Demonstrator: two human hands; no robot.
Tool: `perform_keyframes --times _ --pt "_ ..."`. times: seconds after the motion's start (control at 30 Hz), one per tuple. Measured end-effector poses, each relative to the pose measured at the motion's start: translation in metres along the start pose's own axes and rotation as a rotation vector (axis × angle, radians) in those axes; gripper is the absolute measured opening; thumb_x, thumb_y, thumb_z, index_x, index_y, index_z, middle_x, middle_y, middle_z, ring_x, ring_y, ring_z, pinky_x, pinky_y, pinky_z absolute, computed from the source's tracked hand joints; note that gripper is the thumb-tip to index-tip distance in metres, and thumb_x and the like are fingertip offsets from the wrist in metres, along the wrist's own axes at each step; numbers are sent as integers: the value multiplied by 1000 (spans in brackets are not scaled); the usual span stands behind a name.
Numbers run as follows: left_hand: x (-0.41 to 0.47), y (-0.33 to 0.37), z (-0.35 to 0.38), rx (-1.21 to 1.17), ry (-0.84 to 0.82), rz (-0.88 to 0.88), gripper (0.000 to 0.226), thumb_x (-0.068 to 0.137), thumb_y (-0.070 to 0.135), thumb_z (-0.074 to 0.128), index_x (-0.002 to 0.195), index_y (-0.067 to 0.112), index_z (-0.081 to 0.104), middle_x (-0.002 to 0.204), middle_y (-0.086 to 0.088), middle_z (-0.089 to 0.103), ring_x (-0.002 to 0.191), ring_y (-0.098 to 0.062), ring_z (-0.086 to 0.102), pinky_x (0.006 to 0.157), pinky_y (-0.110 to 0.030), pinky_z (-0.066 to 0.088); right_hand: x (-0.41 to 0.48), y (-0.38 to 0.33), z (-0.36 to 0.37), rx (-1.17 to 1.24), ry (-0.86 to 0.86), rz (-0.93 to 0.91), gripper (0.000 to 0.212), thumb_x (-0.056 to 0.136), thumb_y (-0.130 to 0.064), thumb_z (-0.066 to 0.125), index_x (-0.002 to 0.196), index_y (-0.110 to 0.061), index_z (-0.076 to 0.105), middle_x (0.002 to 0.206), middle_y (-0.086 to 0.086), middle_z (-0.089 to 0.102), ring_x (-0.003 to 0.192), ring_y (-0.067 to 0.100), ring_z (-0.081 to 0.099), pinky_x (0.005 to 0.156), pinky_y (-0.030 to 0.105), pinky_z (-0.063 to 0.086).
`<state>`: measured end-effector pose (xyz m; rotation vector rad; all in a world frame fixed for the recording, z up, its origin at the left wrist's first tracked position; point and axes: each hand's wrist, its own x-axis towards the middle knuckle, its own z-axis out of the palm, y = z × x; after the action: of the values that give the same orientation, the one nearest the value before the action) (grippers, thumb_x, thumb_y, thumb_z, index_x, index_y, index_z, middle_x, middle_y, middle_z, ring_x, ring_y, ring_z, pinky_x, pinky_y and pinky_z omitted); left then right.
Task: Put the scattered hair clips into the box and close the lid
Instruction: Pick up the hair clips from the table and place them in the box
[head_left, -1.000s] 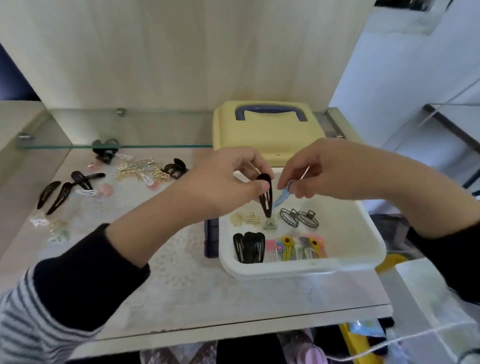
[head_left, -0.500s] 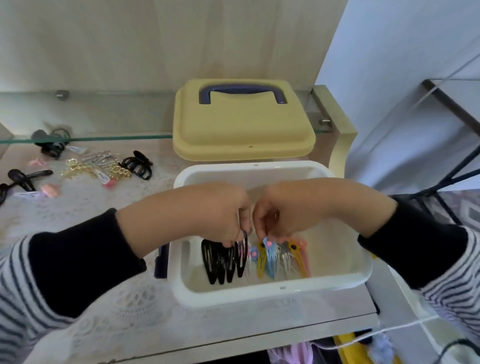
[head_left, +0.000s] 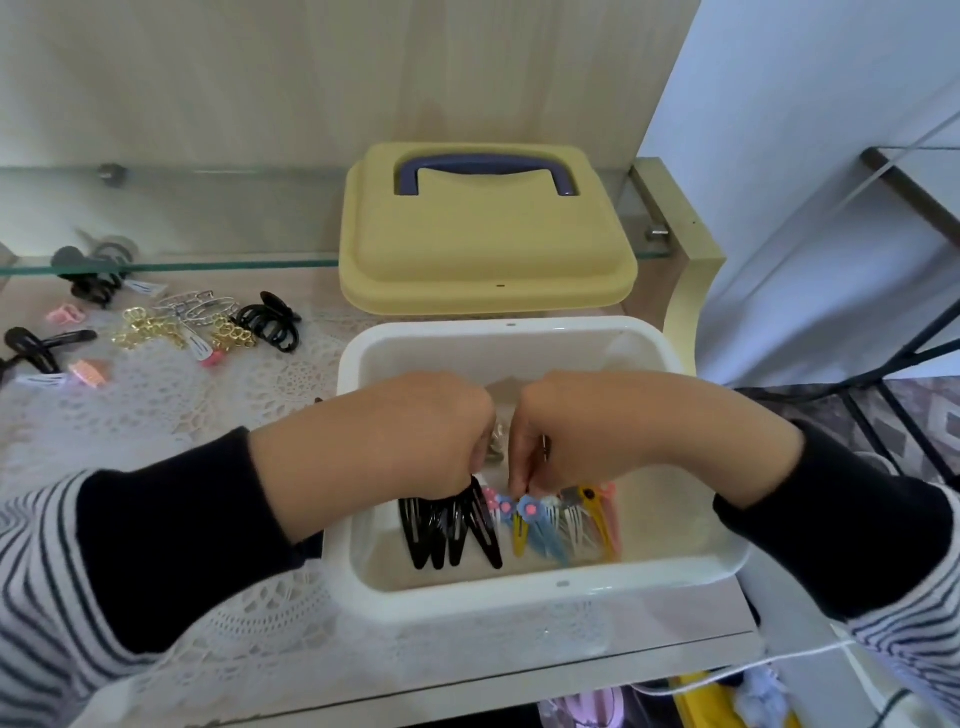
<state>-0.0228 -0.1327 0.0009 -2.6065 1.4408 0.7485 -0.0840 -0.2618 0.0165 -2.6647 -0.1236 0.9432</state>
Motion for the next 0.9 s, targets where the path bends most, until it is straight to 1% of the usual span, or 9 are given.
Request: perform_keyframes --times 0.07,0.17,0.3,0.37,0.43,0.47,0.63,0.77,0.9 --pt "-3 0 0 32 32 7 25 90 14 54 107 27 66 102 4 67 97 -17 61 72 -22 40 -4 0 -3 -6 28 6 23 85 -13 63 99 -26 75 54 -23 58 55 -5 55 60 13 43" --pt "-11 -1 -2 97 113 33 28 93 21 49 117 32 58 102 7 60 102 -17 59 74 -24 40 -10 0 -8 -4 93 22 25 88 -16 59 106 -29 71 76 -21 58 77 2 55 68 11 40" --pt "-32 -6 -6 154 357 68 25 97 37 40 118 39 53 106 13 61 101 -10 58 69 -26 37 -22 1 -15 88 180 52 16 91 -30 56 102 -38 64 92 -17 65 80 5 62 80 26 51" --pt "-45 -13 -5 116 573 146 22 95 37 42 109 37 59 95 13 65 87 -10 63 68 -28 45 -29 -1 -17 75 256 62 13 91 -36 55 101 -40 64 91 -20 64 86 3 61 84 31 51" --pt "-58 -19 -4 44 702 180 19 88 32 51 97 30 68 80 12 67 69 -13 63 60 -31 48 -35 -6 -16 102 358 58 14 91 -38 55 101 -39 65 91 -21 63 88 -1 59 86 29 50" --pt "-63 -23 -3 -1 772 186 18 87 30 54 95 29 69 80 12 68 67 -13 62 61 -32 48 -38 -10 -15 148 412 57 14 91 -38 55 100 -38 66 91 -20 64 88 -3 59 85 28 51" --pt "-88 -39 4 -349 1061 89 20 89 20 54 101 26 68 97 17 67 91 -2 62 77 -25 48 -41 -47 -11 329 719 33 12 87 -38 56 96 -41 63 87 -24 62 79 -4 61 71 19 50" --pt "-106 -61 22 -579 1169 -40 20 89 13 56 101 26 67 99 20 65 100 -1 60 84 -11 43 -28 -90 -10 449 938 -63 7 88 -27 60 92 -30 65 83 -16 63 77 -1 57 64 5 42" --pt "-120 -92 43 -630 1244 -174 22 89 12 56 101 30 64 102 22 63 105 2 57 88 -6 39 -6 -142 -1 600 1082 -193 8 87 -16 60 91 -22 63 81 -9 62 76 6 57 63 12 45"
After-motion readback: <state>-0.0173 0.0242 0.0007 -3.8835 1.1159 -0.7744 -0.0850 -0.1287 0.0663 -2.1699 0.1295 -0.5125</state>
